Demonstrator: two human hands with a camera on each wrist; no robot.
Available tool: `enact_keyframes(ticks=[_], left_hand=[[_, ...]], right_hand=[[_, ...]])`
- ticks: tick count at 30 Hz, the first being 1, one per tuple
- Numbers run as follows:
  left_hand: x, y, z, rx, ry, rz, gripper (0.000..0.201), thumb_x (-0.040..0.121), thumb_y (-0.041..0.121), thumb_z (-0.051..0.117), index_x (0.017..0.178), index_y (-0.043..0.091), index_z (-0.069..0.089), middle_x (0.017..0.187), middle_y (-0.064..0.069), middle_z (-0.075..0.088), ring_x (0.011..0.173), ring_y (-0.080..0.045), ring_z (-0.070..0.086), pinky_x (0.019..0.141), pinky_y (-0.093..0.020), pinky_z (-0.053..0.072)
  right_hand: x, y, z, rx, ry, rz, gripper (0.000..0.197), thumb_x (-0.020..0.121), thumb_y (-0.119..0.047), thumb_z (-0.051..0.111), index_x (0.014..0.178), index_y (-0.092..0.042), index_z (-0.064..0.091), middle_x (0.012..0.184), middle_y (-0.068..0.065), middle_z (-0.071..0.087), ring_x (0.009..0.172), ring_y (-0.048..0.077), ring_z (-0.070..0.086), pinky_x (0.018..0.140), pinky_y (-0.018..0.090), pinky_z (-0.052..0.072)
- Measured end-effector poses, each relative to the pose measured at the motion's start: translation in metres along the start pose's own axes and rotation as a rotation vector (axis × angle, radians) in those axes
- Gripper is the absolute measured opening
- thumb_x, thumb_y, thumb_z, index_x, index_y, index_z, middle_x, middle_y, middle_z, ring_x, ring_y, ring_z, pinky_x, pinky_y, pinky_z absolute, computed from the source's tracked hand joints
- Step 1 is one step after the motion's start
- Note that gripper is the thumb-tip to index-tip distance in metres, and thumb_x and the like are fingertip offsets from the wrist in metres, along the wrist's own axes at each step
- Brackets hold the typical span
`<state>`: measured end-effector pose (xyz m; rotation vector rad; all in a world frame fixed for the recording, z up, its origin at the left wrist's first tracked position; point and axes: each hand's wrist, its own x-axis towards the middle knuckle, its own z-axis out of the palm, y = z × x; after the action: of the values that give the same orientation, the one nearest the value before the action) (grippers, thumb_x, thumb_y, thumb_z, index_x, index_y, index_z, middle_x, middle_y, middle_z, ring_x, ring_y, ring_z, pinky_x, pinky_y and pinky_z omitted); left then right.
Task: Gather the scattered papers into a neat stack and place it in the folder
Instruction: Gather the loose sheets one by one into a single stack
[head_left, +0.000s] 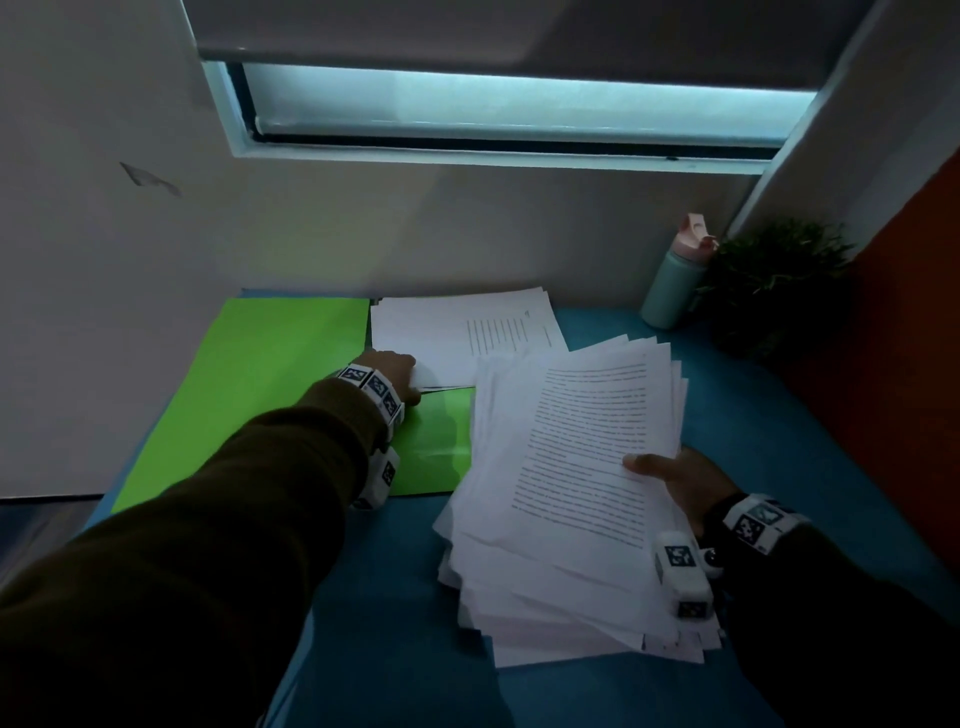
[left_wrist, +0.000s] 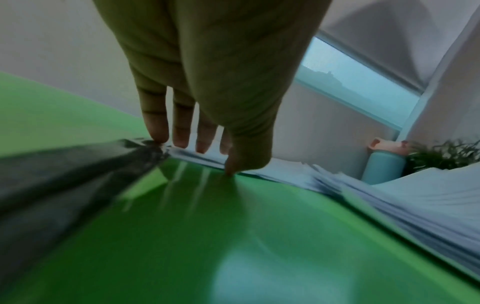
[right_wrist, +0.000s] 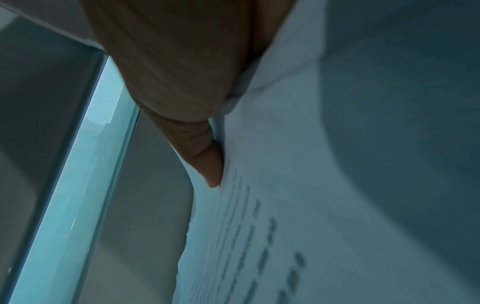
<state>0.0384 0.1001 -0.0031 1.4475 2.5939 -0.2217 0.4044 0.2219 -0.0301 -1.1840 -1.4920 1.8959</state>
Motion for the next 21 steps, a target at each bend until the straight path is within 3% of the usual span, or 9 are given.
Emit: enact_keyframes(ticks=[2,7,12,16,18,21], left_hand=[[0.001,-0.004,-0.002,0.05,0.014,0.008,0.054,0.092,0.044,0.06,0.135,0.012,0.051,0.133,-0.011,0.057,0.119,-0.029,0.056,0.101,-0.04,0.047],[0.004,-0.004,-0.006,0.145,0.029,0.034,0.038,0.095,0.032,0.058,0.127,0.014,0.056,0.121,-0.008,0.06,0.109,-0.026,0.06,0.095,-0.042,0.051],[0.002,-0.002,-0.011,0.199,0.064,0.019,0.02,0.096,0.015,0.054,0.113,0.009,0.062,0.105,-0.009,0.066,0.093,-0.024,0.064,0.084,-0.036,0.055],[-0.01,0.0,-0.01,0.018,0.142,-0.036,0.027,0.098,0.023,0.049,0.107,0.006,0.068,0.103,-0.013,0.07,0.087,-0.028,0.065,0.078,-0.035,0.051],[-0.025,0.006,-0.01,-0.149,0.188,-0.067,0.034,0.1,0.031,0.045,0.105,0.005,0.068,0.108,-0.016,0.07,0.096,-0.033,0.066,0.078,-0.036,0.047],[-0.056,0.023,-0.011,-0.319,0.296,-0.056,0.03,0.096,0.028,0.05,0.103,0.005,0.068,0.109,-0.02,0.07,0.101,-0.037,0.065,0.079,-0.036,0.046]], right_hand=[[0.002,0.002,-0.001,-0.003,-0.01,-0.017,0.078,0.048,-0.031,0.09,0.119,-0.008,0.065,0.114,0.015,0.07,0.104,0.038,0.066,0.095,0.054,0.049],[0.002,0.003,-0.001,0.019,-0.022,-0.026,0.062,0.061,-0.019,0.079,0.12,-0.007,0.064,0.116,0.017,0.069,0.106,0.039,0.065,0.098,0.057,0.047],[0.0,0.003,-0.001,0.003,-0.013,-0.03,0.064,0.061,-0.019,0.082,0.121,-0.005,0.063,0.116,0.016,0.069,0.106,0.038,0.065,0.097,0.055,0.048],[0.0,0.004,-0.003,-0.027,0.016,-0.017,0.039,0.082,-0.003,0.067,0.12,-0.001,0.063,0.115,0.019,0.068,0.103,0.039,0.065,0.095,0.052,0.049],[0.001,0.004,-0.003,-0.037,0.019,-0.018,0.035,0.085,-0.002,0.065,0.12,-0.001,0.063,0.115,0.019,0.068,0.103,0.038,0.065,0.094,0.051,0.05],[0.0,0.001,-0.001,-0.058,0.012,-0.029,0.034,0.086,-0.003,0.065,0.12,-0.001,0.063,0.114,0.018,0.069,0.103,0.037,0.065,0.094,0.049,0.051]])
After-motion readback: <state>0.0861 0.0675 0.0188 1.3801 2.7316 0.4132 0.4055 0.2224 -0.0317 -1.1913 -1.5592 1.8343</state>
